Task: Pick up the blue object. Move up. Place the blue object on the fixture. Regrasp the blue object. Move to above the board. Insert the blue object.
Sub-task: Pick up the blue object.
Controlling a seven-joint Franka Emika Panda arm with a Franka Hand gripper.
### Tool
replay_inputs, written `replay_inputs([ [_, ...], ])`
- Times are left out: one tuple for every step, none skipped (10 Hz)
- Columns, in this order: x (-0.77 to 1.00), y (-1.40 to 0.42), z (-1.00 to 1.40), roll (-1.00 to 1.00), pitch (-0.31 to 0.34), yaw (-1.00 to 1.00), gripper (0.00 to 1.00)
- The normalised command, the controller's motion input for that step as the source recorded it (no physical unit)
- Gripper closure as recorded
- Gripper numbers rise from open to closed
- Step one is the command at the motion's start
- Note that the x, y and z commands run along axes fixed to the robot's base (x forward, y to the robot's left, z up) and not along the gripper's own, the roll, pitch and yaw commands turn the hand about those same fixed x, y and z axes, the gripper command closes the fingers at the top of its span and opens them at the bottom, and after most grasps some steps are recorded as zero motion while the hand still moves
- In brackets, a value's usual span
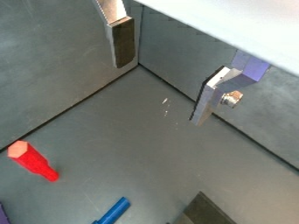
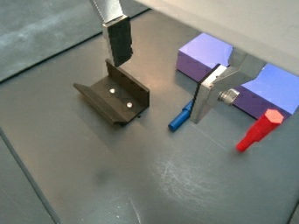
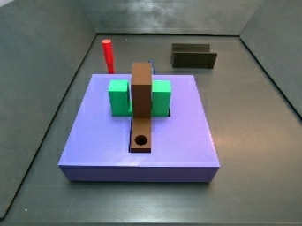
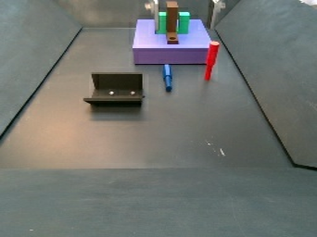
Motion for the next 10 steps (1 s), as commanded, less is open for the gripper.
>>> replay_inputs([
  [0.01,-0.03,0.00,0.00,0.000,0.00,0.00],
  [0.00,-0.41,-0.11,0.00,-0.006,0.04,0.00],
  [0.00,-0.80,-0.22,0.00,-0.021,0.12,0.00],
  [0.09,-1.00,-0.39,0.02,-0.009,0.04,0.00],
  [0.16,-0.87,-0.49,-0.04,-0.019,0.00,0.00],
  [0.23,-0.73,-0.49,-0.14,0.000,0.00,0.00],
  [0.18,-0.66,-0.45,-0.18,-0.020,-0.03,0.00],
  [0.23,-0.67,-0.55,-0.14,-0.036,-0.02,0.00],
  [0.25,-0.69,-0.65,0.00,-0.070,0.00,0.00],
  [0.35,-0.56,-0.75,0.16,-0.061,0.00,0.00],
])
